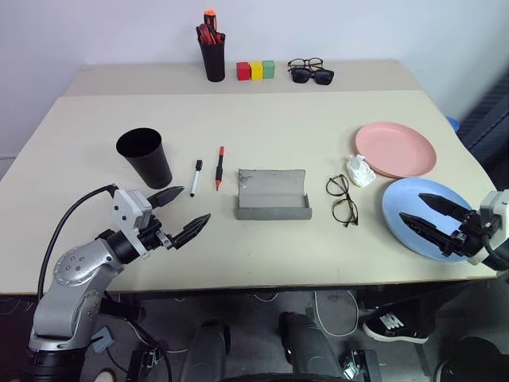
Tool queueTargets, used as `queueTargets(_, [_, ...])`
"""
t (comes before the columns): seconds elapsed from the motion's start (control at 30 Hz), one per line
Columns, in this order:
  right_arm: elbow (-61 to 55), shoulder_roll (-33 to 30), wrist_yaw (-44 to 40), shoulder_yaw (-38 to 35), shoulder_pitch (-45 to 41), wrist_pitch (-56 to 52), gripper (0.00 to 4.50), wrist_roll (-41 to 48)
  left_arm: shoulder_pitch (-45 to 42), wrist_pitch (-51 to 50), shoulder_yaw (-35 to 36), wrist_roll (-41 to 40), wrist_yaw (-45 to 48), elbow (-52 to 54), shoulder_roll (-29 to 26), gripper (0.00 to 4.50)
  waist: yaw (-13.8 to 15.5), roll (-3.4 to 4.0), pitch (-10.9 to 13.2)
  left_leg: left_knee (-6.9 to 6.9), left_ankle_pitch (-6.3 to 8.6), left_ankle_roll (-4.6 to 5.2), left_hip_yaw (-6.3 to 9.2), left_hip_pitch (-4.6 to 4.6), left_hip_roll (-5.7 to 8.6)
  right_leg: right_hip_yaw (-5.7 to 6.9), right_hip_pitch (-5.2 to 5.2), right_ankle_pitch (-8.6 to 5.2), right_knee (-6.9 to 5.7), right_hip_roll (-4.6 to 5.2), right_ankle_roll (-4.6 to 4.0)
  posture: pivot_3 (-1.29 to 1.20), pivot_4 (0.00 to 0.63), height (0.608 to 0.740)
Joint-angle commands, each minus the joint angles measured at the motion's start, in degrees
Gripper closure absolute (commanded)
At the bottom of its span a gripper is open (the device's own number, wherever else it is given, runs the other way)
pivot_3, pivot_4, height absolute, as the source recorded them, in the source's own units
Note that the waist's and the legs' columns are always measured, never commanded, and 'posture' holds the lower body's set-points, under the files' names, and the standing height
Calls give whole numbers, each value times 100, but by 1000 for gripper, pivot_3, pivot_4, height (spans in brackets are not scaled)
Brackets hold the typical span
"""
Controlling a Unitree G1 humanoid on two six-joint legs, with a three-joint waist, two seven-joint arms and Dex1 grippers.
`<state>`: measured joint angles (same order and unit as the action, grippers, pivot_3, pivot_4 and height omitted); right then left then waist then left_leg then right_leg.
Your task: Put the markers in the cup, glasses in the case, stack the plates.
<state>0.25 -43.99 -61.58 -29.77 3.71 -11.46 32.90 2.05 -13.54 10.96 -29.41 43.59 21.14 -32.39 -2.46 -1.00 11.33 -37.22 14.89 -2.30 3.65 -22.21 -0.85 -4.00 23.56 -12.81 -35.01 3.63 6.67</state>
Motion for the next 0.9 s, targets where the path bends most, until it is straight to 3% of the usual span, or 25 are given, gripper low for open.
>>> queueTargets(0.03, [-30, -67, -38, -146, -38, 88, 1175, 80, 9, 157, 67, -1, -65, 272, 60, 0, 0, 0, 0, 0, 0, 0, 0, 0, 0, 0, 0, 0, 0, 0, 0, 0, 150, 740])
queueTargets(0.73, [-99, -92, 27, -179, -8, 117, 1175, 41, -204, -35, -53, 13, -165, 97, 111, 0, 3, -1, 0, 0, 0, 0, -2, -6, 0, -3, 8, -2, 0, 0, 3, 0, 150, 740])
queueTargets(0.9, [-83, -87, 136, -124, -105, 117, 1175, -4, -323, -841, -151, -104, -434, 239, -41, 0, -2, -1, 0, 1, 0, 0, -2, -6, 0, -3, 9, -2, 0, -1, 4, 0, 150, 740])
